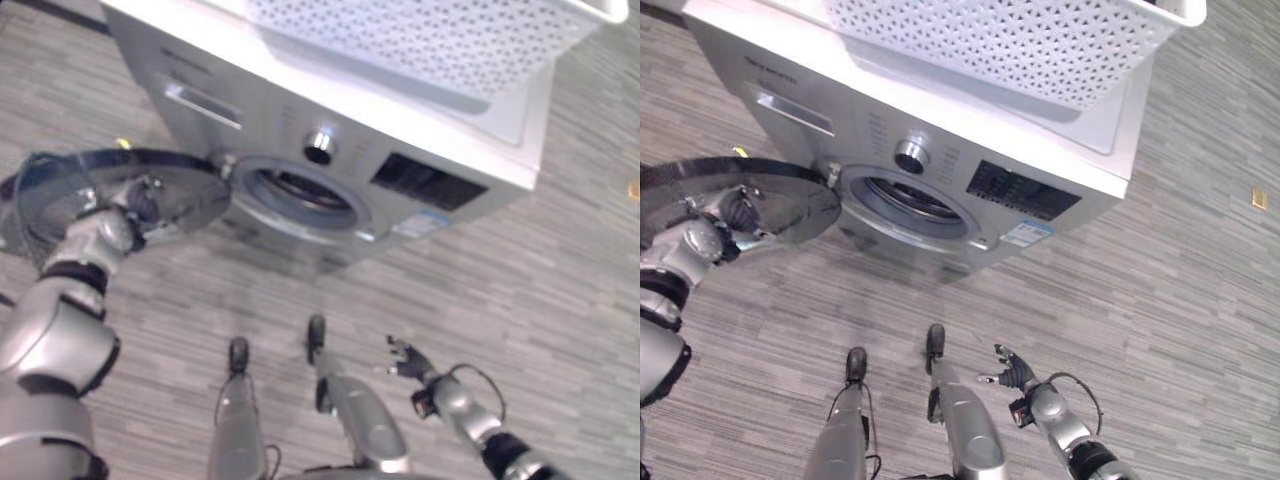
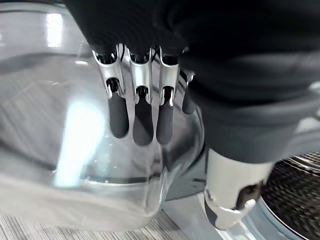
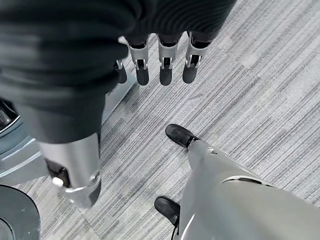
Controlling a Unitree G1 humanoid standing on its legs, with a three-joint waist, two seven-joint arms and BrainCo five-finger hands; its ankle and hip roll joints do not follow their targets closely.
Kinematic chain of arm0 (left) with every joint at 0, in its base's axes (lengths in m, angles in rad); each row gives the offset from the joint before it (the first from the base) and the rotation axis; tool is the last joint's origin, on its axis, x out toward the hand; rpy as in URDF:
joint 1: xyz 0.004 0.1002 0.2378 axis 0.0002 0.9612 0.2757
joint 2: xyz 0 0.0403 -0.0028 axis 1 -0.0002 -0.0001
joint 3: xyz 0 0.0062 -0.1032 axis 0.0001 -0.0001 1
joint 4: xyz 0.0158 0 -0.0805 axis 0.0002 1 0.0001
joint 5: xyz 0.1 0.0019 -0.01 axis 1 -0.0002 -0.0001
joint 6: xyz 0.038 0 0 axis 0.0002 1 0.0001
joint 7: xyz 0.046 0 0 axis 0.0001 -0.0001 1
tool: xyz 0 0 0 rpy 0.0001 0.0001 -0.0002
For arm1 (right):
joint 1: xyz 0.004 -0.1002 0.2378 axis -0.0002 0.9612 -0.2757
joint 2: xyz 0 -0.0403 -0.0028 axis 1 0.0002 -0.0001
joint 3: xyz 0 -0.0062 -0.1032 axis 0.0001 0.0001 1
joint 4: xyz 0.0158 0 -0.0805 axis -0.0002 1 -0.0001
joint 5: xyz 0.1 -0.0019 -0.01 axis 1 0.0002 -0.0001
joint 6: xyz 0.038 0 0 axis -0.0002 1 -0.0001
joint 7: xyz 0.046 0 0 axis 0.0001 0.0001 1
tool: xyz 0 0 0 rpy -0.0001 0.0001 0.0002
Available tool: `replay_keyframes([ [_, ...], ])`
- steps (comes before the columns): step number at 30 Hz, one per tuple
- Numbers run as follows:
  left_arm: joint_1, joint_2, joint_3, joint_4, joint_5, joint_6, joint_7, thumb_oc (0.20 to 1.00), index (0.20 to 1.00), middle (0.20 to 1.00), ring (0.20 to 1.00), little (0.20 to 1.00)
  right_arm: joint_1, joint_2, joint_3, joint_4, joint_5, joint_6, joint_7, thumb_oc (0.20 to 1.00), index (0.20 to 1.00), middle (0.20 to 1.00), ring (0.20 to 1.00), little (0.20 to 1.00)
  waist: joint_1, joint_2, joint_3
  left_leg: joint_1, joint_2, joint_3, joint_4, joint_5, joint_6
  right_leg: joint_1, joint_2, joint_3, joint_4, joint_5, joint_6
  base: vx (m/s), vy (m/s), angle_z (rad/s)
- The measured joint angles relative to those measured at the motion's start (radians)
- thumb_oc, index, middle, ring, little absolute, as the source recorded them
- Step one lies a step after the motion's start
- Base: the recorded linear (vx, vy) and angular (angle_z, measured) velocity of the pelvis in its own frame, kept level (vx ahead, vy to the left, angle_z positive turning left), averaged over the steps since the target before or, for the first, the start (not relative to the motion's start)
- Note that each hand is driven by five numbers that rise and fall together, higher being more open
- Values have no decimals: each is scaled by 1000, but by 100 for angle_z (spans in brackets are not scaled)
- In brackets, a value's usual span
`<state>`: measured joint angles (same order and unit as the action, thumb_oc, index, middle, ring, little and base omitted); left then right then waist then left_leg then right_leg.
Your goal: Grab the laundry basket,head to the washer,open it,put in the laundry and shut it.
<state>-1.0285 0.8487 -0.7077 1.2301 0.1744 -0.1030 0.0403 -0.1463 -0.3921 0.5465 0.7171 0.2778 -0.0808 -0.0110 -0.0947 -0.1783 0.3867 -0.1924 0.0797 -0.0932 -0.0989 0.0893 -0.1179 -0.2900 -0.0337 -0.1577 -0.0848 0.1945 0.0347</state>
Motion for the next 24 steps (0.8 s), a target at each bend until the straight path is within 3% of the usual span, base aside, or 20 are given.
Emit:
replay_keyframes([
  [16,2,14,7,-8,-1,6,5,1000,1000,1000,1000,1000,-8,-2,6,-64,0,-3,1,1000,1000,1000,1000,1000,14,5,-10,18,-2,1,0,0,0,16,-2,2,0,8,-11,0,0,0],
  [22,256,22,235,-221,-177,-3,28,1000,1000,1000,1000,1000,41,3,-70,-51,46,0,10,1000,1000,1000,1000,1000,27,51,-46,56,-3,2,0,-5,4,54,-3,3,0,1,-20,49,15,0],
  [24,494,-8,456,-420,-289,-23,49,1000,1000,1000,1000,1000,84,4,-143,-39,85,-1,11,1000,1000,1000,1000,1000,30,74,-64,87,-2,4,-2,-16,4,85,-2,4,0,-8,-19,107,25,-2],
])
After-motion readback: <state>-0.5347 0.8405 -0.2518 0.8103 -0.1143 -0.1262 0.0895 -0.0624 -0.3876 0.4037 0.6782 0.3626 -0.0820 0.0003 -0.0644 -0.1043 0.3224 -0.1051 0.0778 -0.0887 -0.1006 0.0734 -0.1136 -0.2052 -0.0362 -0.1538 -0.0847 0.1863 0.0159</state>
